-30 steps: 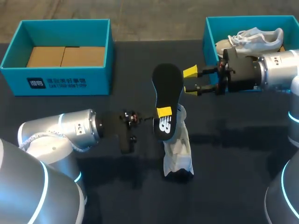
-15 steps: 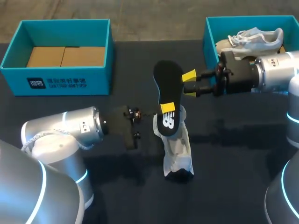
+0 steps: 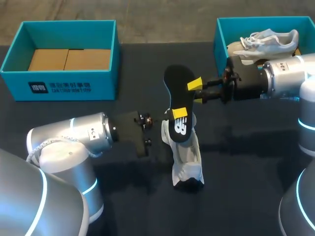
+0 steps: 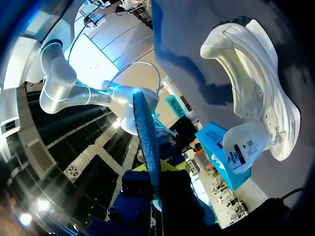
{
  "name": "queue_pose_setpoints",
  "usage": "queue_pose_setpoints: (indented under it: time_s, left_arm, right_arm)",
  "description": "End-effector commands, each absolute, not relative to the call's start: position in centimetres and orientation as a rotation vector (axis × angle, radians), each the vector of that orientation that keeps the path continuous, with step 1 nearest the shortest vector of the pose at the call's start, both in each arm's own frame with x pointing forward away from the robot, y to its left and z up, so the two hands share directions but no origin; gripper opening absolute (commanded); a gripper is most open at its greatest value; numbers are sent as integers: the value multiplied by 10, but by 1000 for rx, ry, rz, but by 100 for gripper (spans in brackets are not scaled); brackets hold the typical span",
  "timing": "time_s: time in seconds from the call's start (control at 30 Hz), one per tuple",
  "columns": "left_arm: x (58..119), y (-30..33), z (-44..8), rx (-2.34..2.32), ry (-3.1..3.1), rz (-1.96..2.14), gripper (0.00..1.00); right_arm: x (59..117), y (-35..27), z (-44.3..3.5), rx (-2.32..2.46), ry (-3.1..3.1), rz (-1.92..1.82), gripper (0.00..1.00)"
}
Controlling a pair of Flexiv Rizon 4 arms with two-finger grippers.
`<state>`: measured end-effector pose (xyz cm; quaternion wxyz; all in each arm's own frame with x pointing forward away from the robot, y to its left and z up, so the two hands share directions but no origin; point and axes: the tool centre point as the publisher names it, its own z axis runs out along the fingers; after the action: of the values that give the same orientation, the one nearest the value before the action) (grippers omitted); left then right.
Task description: Take the shoe out of the shoebox, open the shoe tongue, remove and reinsert the insole, then place the shoe into the shoebox
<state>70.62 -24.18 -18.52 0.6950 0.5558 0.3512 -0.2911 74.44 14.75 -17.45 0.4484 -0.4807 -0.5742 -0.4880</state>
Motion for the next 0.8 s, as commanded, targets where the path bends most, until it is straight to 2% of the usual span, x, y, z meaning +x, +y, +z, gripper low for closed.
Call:
queue_pose_setpoints:
  time_s: [0.03, 0.37, 0.67, 0.8]
  left_arm:
    - [707, -247, -185, 1242, 790, -643, 0]
    - [708, -248, -186, 1243, 794, -631, 0]
    - [710, -249, -189, 1242, 802, -625, 0]
    - [710, -250, -190, 1241, 805, -624, 0]
  right_arm:
    - [744, 151, -177, -1195, -1416, -1203, 40]
    - [741, 153, -178, -1191, -1399, -1200, 37]
    - [740, 154, -179, -1187, -1382, -1195, 21]
    - [739, 155, -177, -1185, -1384, -1196, 22]
